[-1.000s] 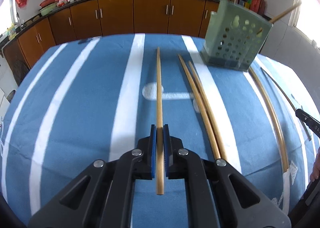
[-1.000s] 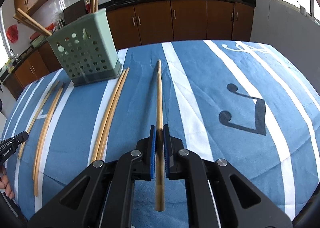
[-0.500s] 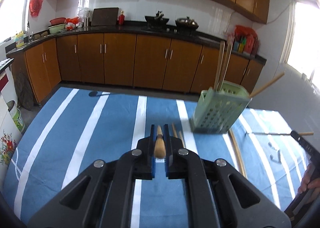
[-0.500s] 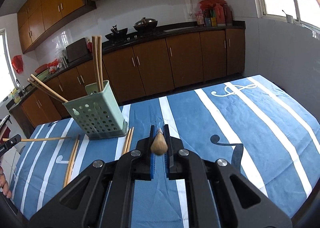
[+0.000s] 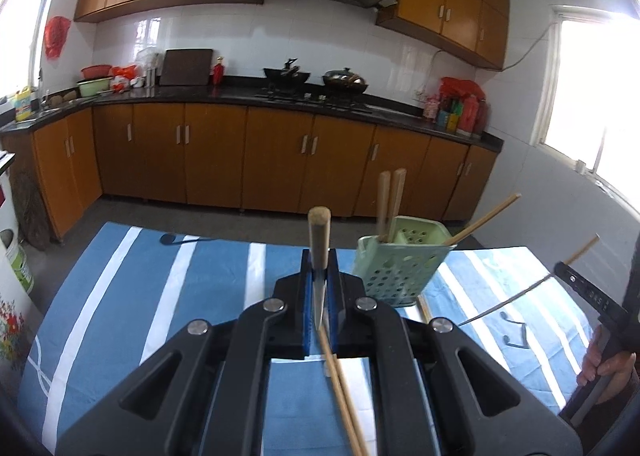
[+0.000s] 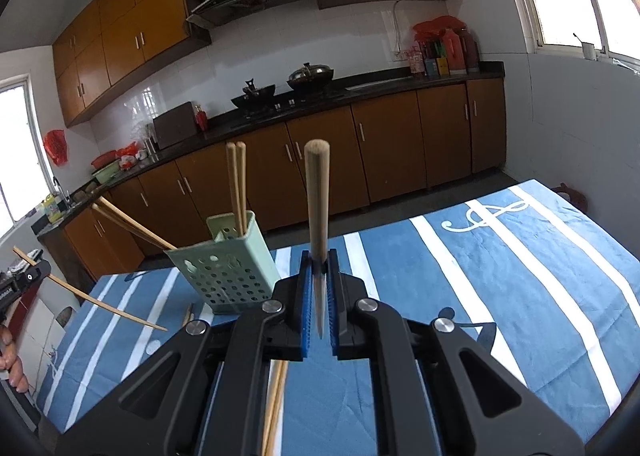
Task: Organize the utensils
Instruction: 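Lift both held chopsticks up over the green utensil holder, then open both grippers to drop the chopsticks into the green holder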
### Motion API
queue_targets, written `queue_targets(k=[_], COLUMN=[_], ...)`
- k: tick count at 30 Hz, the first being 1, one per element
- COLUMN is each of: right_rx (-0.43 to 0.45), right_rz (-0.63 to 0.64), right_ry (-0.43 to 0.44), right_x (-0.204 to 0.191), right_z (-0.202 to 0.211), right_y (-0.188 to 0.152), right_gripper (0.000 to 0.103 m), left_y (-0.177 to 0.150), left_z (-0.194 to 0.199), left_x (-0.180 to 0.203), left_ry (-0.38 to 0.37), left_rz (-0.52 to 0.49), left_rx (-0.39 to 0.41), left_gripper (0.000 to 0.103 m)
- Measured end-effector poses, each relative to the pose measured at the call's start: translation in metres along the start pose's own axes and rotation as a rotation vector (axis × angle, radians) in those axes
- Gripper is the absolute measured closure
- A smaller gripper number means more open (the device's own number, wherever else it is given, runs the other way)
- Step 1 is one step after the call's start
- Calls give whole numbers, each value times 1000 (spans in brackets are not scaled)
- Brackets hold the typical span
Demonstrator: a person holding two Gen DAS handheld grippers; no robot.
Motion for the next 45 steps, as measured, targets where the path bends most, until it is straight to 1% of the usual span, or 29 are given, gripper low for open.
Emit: queue_targets(k=[3,5,8,10,13,15,16,18,24,28,34,38,41,42,43,45], right_rx=[49,84,146,190,228,238,239,224,115,55,24,5,9,20,28,51], right_rz=[-34,-44,-57,-51,-28,-14,-5,4,19,12,8,13,13,20,24,28], right_ry=[75,110,158,172,168,166,164,160,136,131,140,129,124,117,113,105], right_x=[-12,-18,-30,-40,-50,-57,-61,-66,-71,-69,-68,-69,-72,-72,-71,-69], right_z=[11,17,25,25,18,10,3,-11,-60,-81,-93,-99,-97,-93,-91,-84], right_y=[27,42,63,75,83,85,85,84,69,55,43,42,44,46,47,50], right_gripper=[95,95,95,95,95,95,95,95,95,95,95,95,94,90,82,74], left_y=[16,28,44,58,74,83,86,88,74,64,53,50,51,51,53,55], left_z=[9,13,15,15,12,4,-3,-15,-60,-80,-102,-113,-115,-113,-113,-108], left_x=[16,27,40,50,58,63,66,69,69,65,55,53,49,47,46,45], left_ry=[-63,-101,-135,-146,-150,-139,-127,-124,-99,-88,-80,-74,-62,-59,-57,-52], left_rz=[2,5,12,21,47,62,62,64,63,54,62,65,79,84,85,86], left_rx=[20,40,74,112,167,197,205,196,118,91,73,62,60,66,71,82], left_gripper=[96,96,96,96,96,96,96,96,96,96,96,95,95,93,93,92])
Point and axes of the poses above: each gripper's, at about its wrist camera, not at the fingertips, and z roughly against the way its jaws point, x to its right, y to its top, the point moved 2 cm from there along -z, roughly the way its jaws point, and after that the axes turned 11 degrees about x, right-handed, at the moved point
